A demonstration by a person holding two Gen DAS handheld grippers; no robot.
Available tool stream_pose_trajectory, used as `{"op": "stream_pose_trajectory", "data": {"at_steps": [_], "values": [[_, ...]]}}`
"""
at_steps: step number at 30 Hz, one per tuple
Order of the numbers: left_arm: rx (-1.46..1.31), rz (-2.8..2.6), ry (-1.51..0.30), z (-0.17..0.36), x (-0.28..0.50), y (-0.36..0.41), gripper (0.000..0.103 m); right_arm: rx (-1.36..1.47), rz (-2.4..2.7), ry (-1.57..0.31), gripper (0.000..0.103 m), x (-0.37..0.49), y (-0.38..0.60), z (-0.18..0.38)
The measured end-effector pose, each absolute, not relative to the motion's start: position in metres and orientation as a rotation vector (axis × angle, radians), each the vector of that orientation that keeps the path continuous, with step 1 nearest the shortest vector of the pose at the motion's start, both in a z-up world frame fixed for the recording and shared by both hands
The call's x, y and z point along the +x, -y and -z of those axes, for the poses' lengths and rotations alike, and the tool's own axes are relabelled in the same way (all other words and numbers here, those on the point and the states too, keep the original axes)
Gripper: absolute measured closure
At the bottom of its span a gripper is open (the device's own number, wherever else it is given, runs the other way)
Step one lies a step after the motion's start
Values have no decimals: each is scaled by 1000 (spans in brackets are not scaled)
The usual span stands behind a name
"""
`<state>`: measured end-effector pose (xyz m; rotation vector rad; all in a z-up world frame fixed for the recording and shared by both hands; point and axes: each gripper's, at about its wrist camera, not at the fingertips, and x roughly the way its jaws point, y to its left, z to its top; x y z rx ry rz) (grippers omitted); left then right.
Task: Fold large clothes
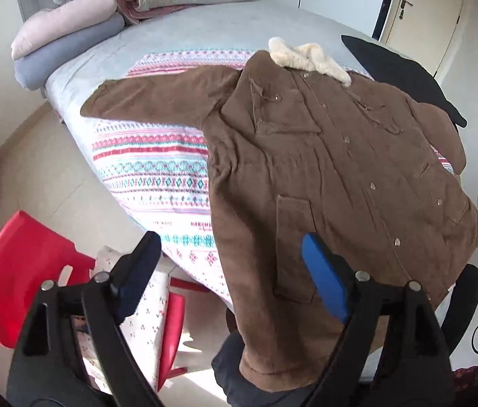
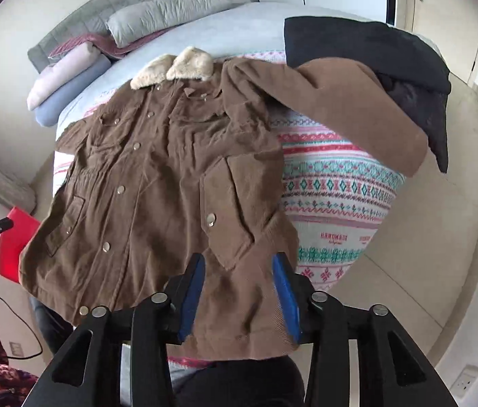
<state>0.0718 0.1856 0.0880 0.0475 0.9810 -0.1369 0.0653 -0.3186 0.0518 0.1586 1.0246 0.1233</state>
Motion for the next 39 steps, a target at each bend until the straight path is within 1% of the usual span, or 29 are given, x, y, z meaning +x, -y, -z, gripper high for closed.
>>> {"op": "stream_pose_trajectory", "data": {"at_steps": [1, 3, 4, 8, 11, 17, 20, 23, 24, 25, 26, 27, 28, 29, 31, 33, 34, 35, 36, 37, 39], "values": [[73, 147, -965, -92, 85, -185, 17, 146, -122, -994, 37, 70, 319, -64], [117, 156, -951, -96, 117, -181, 17, 102, -131, -944, 28, 88, 314, -83], [132, 162, -948, -95, 133, -180, 17, 84, -139, -923, 27, 101, 309, -91], [206, 162, -933, -81, 217, -170, 17, 24, -158, -869, 26, 165, 290, -103], [283, 96, -929, -61, 281, -167, 17, -8, -170, -865, 25, 220, 274, -98], [336, 70, -1005, -2, 398, -170, 17, -58, -158, -922, 25, 332, 255, -61], [324, 121, -1055, 26, 440, -167, 17, -82, -129, -945, 25, 384, 252, -39], [257, 153, -1148, 56, 473, -166, 17, -49, -92, -964, 25, 423, 255, -16], [213, 158, -1188, 65, 479, -168, 23, -20, -88, -970, 25, 432, 257, -9], [157, 175, -1223, 73, 480, -170, 33, 12, -89, -976, 25, 440, 258, -2], [102, 191, -1247, 77, 479, -171, 52, 42, -89, -982, 25, 446, 261, 6], [89, 174, -1233, 76, 474, -171, 70, 70, -85, -986, 25, 451, 262, 13], [114, 144, -1207, 72, 467, -169, 84, 94, -80, -991, 25, 455, 263, 20], [136, 111, -1166, 67, 458, -168, 91, 114, -77, -995, 25, 458, 263, 26], [137, 25, -1070, 48, 438, -171, 94, 134, -69, -994, 25, 462, 261, 36], [142, -97, -915, 17, 413, -182, 94, 127, -58, -986, 25, 462, 257, 42], [121, -167, -853, 3, 403, -194, 94, 119, -55, -982, 25, 463, 255, 43], [63, -204, -831, -4, 396, -210, 93, 111, -52, -977, 25, 461, 253, 43], [28, -247, -863, 0, 395, -225, 92, 105, -51, -972, 25, 459, 252, 42], [33, -279, -933, 11, 397, -235, 90, 101, -50, -969, 25, 459, 252, 42], [115, -276, -1101, 43, 404, -241, 81, 93, -53, -969, 25, 458, 254, 40]]}}
